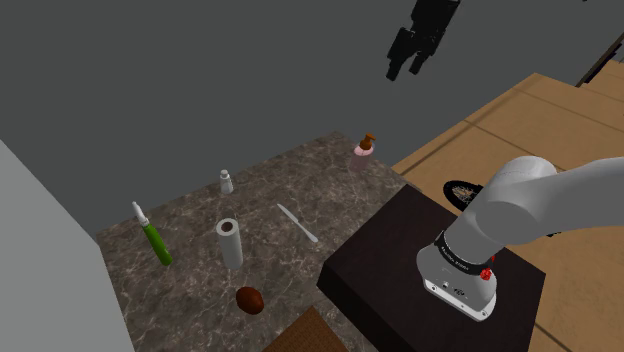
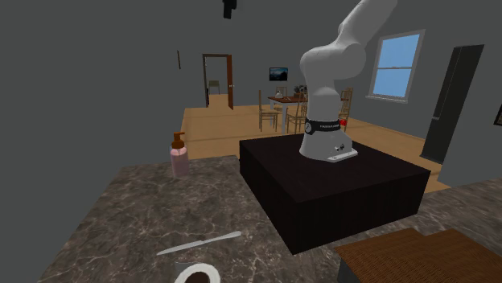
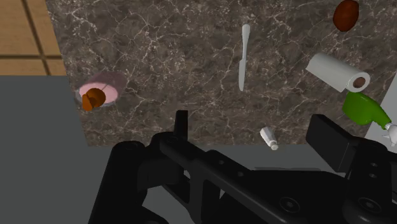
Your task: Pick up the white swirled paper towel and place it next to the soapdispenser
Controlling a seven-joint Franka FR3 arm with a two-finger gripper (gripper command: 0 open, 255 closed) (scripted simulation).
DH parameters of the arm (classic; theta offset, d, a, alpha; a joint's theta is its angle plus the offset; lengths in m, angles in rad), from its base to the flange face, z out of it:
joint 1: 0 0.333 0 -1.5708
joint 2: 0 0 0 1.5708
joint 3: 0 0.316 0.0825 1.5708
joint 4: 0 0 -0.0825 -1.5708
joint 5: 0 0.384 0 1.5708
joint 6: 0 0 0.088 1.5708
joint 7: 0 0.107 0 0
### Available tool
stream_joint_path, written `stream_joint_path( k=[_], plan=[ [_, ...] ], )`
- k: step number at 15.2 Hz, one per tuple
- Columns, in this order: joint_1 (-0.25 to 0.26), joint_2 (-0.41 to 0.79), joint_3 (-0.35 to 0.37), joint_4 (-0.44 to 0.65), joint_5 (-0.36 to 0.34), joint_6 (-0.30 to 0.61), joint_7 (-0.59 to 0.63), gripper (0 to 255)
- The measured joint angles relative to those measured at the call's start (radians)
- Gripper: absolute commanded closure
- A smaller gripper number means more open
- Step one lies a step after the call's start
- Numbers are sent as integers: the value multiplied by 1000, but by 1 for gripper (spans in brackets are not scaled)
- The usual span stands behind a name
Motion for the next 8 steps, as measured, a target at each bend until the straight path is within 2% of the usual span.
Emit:
stream_joint_path(
  k=[4, 8],
  plan=[
    [13, 24, 36, -25, 19, 45, 38, 0],
    [35, 71, 96, -86, 49, 145, 101, 0]
  ],
)
